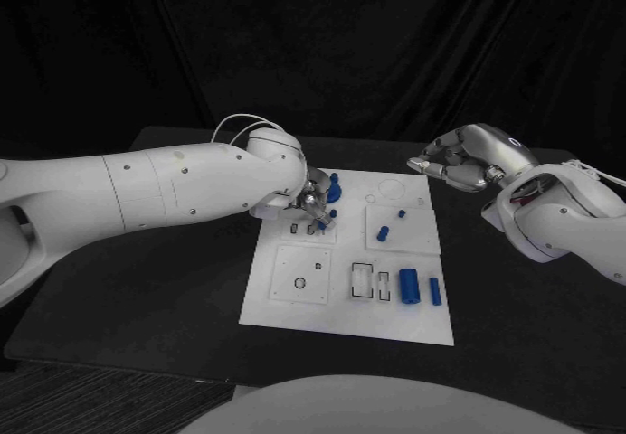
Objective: Assemble the parts on the task board
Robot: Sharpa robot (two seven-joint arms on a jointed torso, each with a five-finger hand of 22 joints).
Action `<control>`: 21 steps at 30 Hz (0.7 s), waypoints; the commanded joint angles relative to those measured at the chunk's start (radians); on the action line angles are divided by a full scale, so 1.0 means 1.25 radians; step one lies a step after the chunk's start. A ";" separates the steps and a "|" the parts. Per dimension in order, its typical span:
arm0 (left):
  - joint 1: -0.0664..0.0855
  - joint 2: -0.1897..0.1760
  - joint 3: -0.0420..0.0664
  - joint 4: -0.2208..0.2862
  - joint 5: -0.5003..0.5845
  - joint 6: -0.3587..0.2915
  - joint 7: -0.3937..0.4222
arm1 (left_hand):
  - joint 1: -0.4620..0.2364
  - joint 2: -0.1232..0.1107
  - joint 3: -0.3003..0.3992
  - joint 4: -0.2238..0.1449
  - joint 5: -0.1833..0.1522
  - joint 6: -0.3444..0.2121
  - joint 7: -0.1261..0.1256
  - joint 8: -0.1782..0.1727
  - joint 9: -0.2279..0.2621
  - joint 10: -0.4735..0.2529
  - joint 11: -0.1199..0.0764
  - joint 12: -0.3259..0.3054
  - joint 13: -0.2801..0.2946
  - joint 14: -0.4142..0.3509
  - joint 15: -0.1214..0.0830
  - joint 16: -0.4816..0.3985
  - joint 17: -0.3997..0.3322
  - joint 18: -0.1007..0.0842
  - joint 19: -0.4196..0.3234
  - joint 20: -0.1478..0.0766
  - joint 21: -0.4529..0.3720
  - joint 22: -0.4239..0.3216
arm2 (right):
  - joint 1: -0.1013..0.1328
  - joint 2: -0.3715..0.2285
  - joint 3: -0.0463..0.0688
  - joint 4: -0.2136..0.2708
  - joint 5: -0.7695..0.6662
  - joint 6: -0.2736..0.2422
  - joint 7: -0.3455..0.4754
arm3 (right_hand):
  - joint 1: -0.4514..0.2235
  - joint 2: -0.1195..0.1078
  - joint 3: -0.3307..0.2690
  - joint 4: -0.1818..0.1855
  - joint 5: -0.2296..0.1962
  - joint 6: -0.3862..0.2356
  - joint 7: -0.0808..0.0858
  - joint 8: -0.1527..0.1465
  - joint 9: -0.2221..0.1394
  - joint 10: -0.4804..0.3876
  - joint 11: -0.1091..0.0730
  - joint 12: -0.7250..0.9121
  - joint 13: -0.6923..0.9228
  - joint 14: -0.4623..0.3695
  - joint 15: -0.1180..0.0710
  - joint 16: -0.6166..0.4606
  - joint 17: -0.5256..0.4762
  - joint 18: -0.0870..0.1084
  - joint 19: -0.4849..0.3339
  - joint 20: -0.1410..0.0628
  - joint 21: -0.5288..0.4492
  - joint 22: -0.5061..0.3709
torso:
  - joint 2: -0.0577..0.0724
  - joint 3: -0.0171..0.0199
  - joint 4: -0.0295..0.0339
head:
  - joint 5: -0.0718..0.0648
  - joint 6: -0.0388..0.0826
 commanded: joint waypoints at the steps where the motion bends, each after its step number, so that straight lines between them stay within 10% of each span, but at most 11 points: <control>1: -0.003 -0.004 0.000 0.005 0.005 -0.018 0.004 | 0.002 -0.021 0.079 -0.012 0.023 0.019 -0.011 -0.012 0.022 0.104 -0.008 0.014 0.206 0.086 -0.009 0.008 0.211 -0.005 0.002 -0.009 -0.003 0.086 | 0.001 0.000 0.001 -0.001 -0.005 0.007 -0.020 | 0.010 0.007 -0.016 0.000 0.008 -0.004 -0.003 0.014 0.011 0.082 -0.002 0.013 0.212 0.066 -0.003 -0.003 0.146 -0.001 -0.008 0.000 -0.009 0.126 | 0.000 -0.0002 0.0002 | 0.000 0.000; 13: -0.002 -0.022 0.000 0.025 0.047 -0.037 -0.004 | -0.066 -0.080 0.257 -0.069 0.074 0.027 -0.010 -0.028 0.049 0.104 -0.009 0.014 0.206 0.086 -0.010 0.008 0.211 -0.004 0.005 -0.010 -0.010 0.091 | 0.001 -0.003 0.001 0.000 -0.005 0.014 -0.027 | 0.014 0.007 -0.016 0.000 0.010 -0.004 -0.003 0.014 0.012 0.082 -0.002 0.013 0.212 0.065 -0.003 -0.005 0.145 -0.001 -0.009 -0.001 -0.012 0.125 | -0.003 -0.0001 0.0008 | 0.005 0.000; 21: 0.000 -0.051 0.000 0.058 0.052 -0.051 -0.020 | -0.081 -0.086 0.281 -0.076 0.070 0.031 -0.011 -0.028 0.055 0.104 -0.009 0.014 0.206 0.086 -0.011 0.008 0.211 -0.004 0.005 -0.011 -0.012 0.091 | 0.001 -0.004 0.001 0.000 -0.005 0.020 -0.035 | 0.016 0.007 -0.016 -0.001 0.010 -0.004 -0.004 0.014 0.012 0.082 -0.002 0.013 0.212 0.065 -0.003 -0.007 0.142 0.000 -0.011 -0.001 -0.016 0.124 | -0.003 0.0014 0.0007 | 0.010 0.000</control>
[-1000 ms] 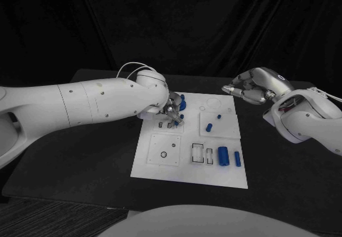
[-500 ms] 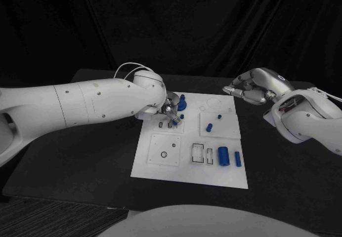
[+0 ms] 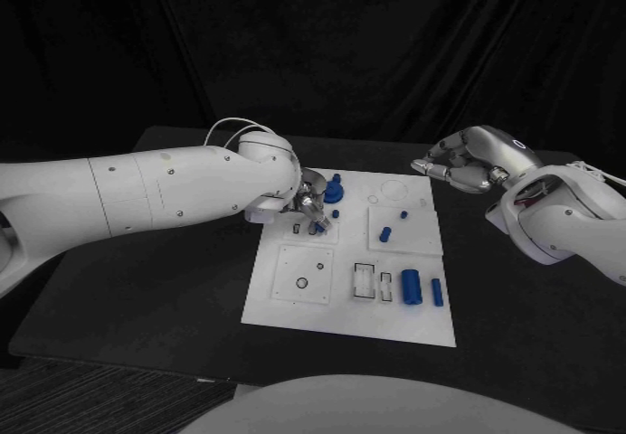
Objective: Assemble the parts on the task board
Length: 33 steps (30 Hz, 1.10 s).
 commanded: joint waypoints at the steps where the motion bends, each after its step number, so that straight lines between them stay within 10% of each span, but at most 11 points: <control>1: 0.002 -0.013 0.001 0.018 0.018 -0.022 -0.011 | -0.008 -0.011 0.084 -0.025 0.021 0.018 -0.021 -0.006 0.034 0.095 -0.007 0.014 0.206 0.086 -0.011 0.008 0.211 -0.004 -0.003 -0.004 -0.014 0.090 | 0.001 -0.002 0.001 0.000 -0.005 0.009 -0.025 | 0.016 0.007 -0.016 0.000 0.010 -0.004 -0.003 0.014 0.012 0.082 -0.002 0.013 0.212 0.064 -0.003 -0.008 0.141 0.000 -0.009 0.002 -0.019 0.123 | 0.000 0.0007 0.0006 | 0.004 0.000; 19: 0.004 -0.084 0.000 0.072 0.053 -0.059 -0.033 | -0.033 -0.015 0.104 -0.023 0.000 0.018 -0.020 -0.010 0.041 0.095 -0.007 0.014 0.206 0.086 -0.011 0.008 0.211 -0.003 -0.005 -0.004 -0.018 0.089 | 0.002 -0.001 0.001 0.000 -0.005 0.015 -0.032 | 0.021 0.007 -0.016 -0.001 0.011 -0.004 -0.003 0.015 0.013 0.082 -0.002 0.013 0.212 0.063 -0.003 -0.013 0.136 0.001 -0.011 0.002 -0.025 0.121 | -0.001 0.0042 0.0062 | 0.012 0.000; 33: 0.003 -0.078 0.000 0.065 0.055 -0.085 -0.035 | -0.062 -0.013 0.105 -0.004 -0.048 0.020 -0.018 -0.016 0.046 0.095 -0.005 0.014 0.206 0.086 -0.009 0.008 0.211 -0.003 -0.004 -0.002 -0.020 0.091 | 0.001 0.002 0.001 -0.003 -0.005 0.021 -0.030 | 0.027 0.007 -0.015 -0.001 0.012 -0.005 -0.004 0.015 0.014 0.082 -0.003 0.013 0.212 0.062 -0.003 -0.014 0.135 0.002 -0.012 0.002 -0.028 0.121 | -0.003 0.0047 0.0080 | 0.013 0.000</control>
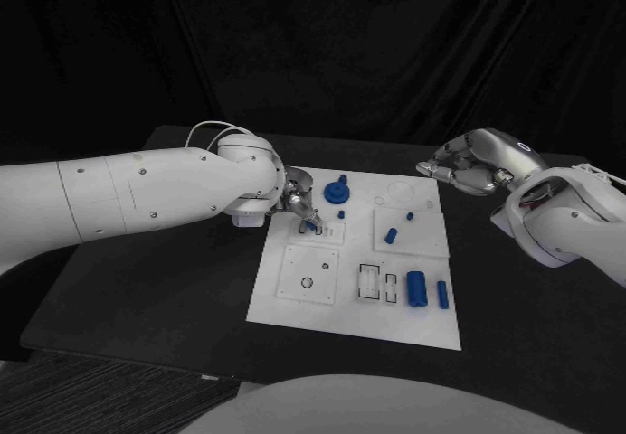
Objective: Assemble the parts on the task board
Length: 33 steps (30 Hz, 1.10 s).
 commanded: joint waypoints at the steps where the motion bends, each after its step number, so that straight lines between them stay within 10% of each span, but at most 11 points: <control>1: 0.000 0.004 0.001 -0.002 0.009 -0.022 0.002 | -0.017 -0.005 0.051 0.000 -0.020 0.010 -0.013 -0.016 0.030 0.094 -0.005 0.014 0.206 0.086 -0.009 0.008 0.211 -0.003 -0.003 -0.002 -0.005 0.091 | 0.001 0.000 0.001 0.000 -0.005 0.005 -0.015 | 0.016 0.001 -0.015 -0.001 0.012 -0.004 -0.003 0.015 0.013 0.082 -0.003 0.013 0.212 0.062 -0.003 -0.014 0.135 0.002 -0.004 0.002 -0.020 0.121 | -0.001 0.0004 0.0010 | -0.001 0.000; 33: -0.020 0.026 0.000 -0.032 0.010 -0.012 0.008 | -0.027 -0.004 0.043 0.014 -0.033 0.008 -0.012 -0.024 0.032 0.088 -0.005 0.006 0.198 0.086 -0.010 0.008 0.211 0.000 -0.010 -0.003 -0.016 0.083 | 0.000 0.004 0.001 -0.005 -0.005 0.007 -0.012 | 0.021 0.001 -0.016 0.000 0.013 -0.006 -0.003 0.015 0.014 0.082 -0.002 0.013 0.212 0.061 -0.003 -0.018 0.131 0.003 -0.007 0.002 -0.028 0.118 | -0.002 -0.0003 0.0010 | 0.003 0.000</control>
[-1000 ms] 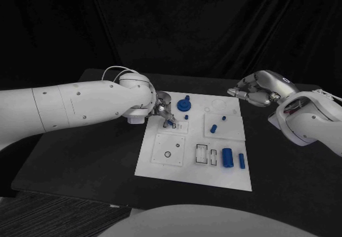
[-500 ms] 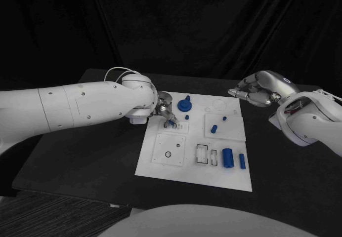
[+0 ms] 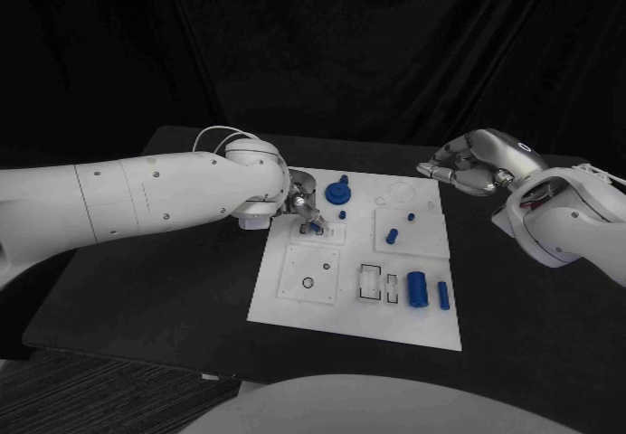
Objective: Assemble the parts on the task board
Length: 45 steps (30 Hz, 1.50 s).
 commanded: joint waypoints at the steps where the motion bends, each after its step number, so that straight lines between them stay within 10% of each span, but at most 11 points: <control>1: -0.002 0.002 0.001 -0.002 0.006 0.004 0.009 | -0.019 0.004 0.032 0.004 -0.006 0.004 -0.009 -0.009 0.021 0.085 -0.007 0.003 0.195 0.086 -0.010 0.008 0.211 0.001 -0.011 -0.003 -0.012 0.081 | 0.000 -0.001 0.001 0.000 -0.005 0.003 -0.012 | 0.021 0.001 -0.016 0.000 0.013 -0.005 -0.003 0.015 0.013 0.082 -0.002 0.013 0.212 0.061 -0.003 -0.009 0.131 0.003 -0.007 0.002 -0.016 0.118 | 0.000 -0.0002 0.0005 | 0.000 0.000; 45: -0.008 0.018 0.001 -0.018 0.006 0.030 0.020 | -0.017 0.006 0.031 0.006 -0.008 0.003 -0.008 -0.014 0.022 0.076 -0.006 -0.008 0.184 0.086 -0.010 0.008 0.211 0.004 -0.019 -0.003 -0.023 0.072 | 0.000 0.005 0.001 -0.005 -0.003 0.015 -0.016 | 0.024 0.001 -0.017 0.000 0.014 -0.009 -0.002 0.013 0.013 0.082 -0.002 0.013 0.212 0.061 -0.002 -0.012 0.128 0.004 -0.008 0.002 -0.021 0.117 | -0.001 0.0002 -0.0003 | -0.001 0.000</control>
